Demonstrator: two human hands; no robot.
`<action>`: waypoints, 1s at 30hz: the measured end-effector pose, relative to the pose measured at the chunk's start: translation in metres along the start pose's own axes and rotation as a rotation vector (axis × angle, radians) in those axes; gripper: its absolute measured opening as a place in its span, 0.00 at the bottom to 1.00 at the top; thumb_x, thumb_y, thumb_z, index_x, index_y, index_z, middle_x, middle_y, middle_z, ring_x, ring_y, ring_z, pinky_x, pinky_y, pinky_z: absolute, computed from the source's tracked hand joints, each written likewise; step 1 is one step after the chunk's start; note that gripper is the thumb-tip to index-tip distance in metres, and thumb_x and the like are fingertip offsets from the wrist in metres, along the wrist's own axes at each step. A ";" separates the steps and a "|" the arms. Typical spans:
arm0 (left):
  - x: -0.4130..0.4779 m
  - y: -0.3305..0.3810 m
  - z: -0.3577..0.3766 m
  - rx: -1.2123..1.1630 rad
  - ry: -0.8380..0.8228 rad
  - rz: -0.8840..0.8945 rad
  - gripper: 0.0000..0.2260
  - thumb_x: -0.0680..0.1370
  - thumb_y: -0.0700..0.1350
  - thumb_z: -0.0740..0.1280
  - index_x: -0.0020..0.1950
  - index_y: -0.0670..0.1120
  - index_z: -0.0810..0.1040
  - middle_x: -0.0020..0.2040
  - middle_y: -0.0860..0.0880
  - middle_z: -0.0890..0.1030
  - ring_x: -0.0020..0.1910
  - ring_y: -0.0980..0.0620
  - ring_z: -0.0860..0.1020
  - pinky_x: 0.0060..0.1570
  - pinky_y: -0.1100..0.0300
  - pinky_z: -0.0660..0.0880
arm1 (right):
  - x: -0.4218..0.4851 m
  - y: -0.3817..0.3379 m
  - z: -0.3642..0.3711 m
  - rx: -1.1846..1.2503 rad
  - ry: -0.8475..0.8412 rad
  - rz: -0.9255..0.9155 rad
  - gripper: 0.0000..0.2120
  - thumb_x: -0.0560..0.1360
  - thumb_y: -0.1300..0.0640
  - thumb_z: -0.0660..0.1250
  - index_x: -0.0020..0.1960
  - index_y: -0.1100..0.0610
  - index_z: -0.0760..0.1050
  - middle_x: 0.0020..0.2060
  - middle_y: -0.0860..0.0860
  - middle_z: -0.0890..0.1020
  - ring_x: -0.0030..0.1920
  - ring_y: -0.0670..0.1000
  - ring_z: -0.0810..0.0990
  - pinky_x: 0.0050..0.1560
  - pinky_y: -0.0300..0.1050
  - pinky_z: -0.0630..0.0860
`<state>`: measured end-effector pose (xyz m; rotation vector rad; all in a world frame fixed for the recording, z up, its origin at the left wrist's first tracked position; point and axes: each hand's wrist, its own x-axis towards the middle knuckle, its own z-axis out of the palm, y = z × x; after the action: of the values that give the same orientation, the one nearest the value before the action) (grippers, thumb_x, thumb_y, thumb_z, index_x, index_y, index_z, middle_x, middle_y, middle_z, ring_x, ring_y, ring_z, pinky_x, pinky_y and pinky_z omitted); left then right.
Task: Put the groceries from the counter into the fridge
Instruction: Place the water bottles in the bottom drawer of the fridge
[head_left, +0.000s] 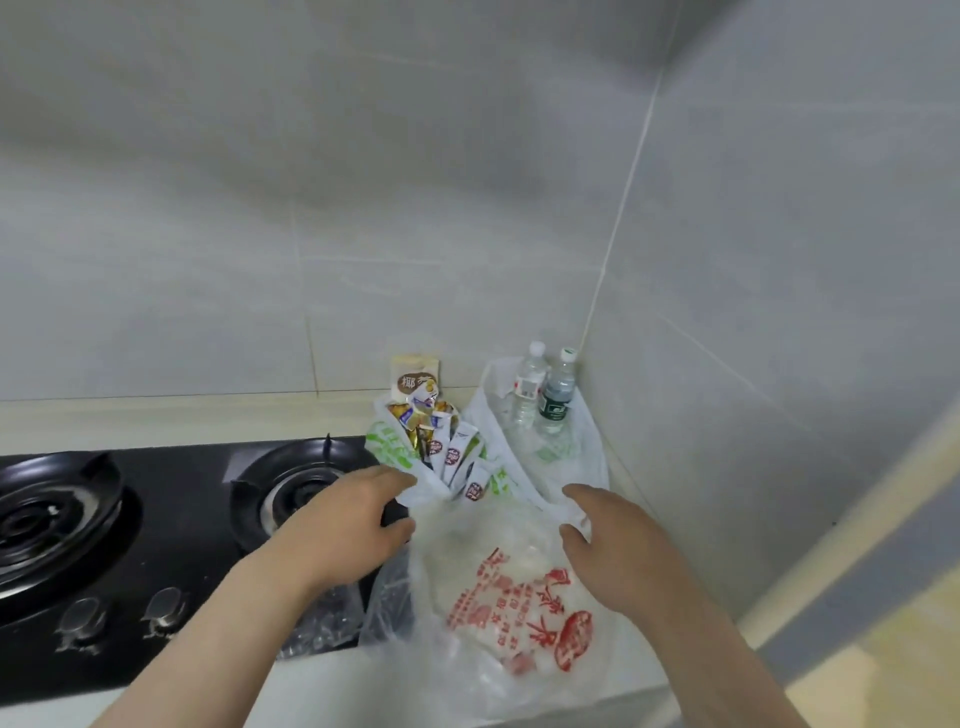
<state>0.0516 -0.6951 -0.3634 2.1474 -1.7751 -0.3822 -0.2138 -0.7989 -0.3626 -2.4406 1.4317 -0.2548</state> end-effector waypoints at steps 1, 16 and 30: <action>0.010 0.007 0.001 0.006 0.003 -0.003 0.23 0.77 0.53 0.66 0.72 0.52 0.71 0.69 0.56 0.73 0.66 0.55 0.72 0.64 0.62 0.69 | 0.004 0.012 -0.004 0.013 0.005 0.007 0.24 0.81 0.49 0.59 0.77 0.47 0.62 0.72 0.44 0.70 0.71 0.46 0.69 0.67 0.41 0.66; 0.124 0.093 0.027 -0.009 0.016 0.015 0.22 0.80 0.51 0.65 0.74 0.52 0.68 0.72 0.55 0.71 0.69 0.55 0.70 0.61 0.65 0.66 | 0.073 0.099 -0.043 0.097 0.010 0.020 0.26 0.80 0.47 0.59 0.77 0.46 0.60 0.71 0.44 0.69 0.71 0.47 0.68 0.66 0.42 0.67; 0.236 0.079 0.040 0.026 -0.035 0.090 0.24 0.80 0.51 0.64 0.75 0.50 0.67 0.74 0.53 0.69 0.72 0.54 0.68 0.67 0.63 0.64 | 0.170 0.110 -0.052 -0.012 -0.077 0.071 0.27 0.81 0.48 0.59 0.78 0.49 0.58 0.72 0.47 0.69 0.71 0.50 0.68 0.66 0.45 0.68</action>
<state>0.0094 -0.9436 -0.3667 2.0815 -1.8980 -0.3778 -0.2368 -1.0060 -0.3512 -2.3764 1.4869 -0.1361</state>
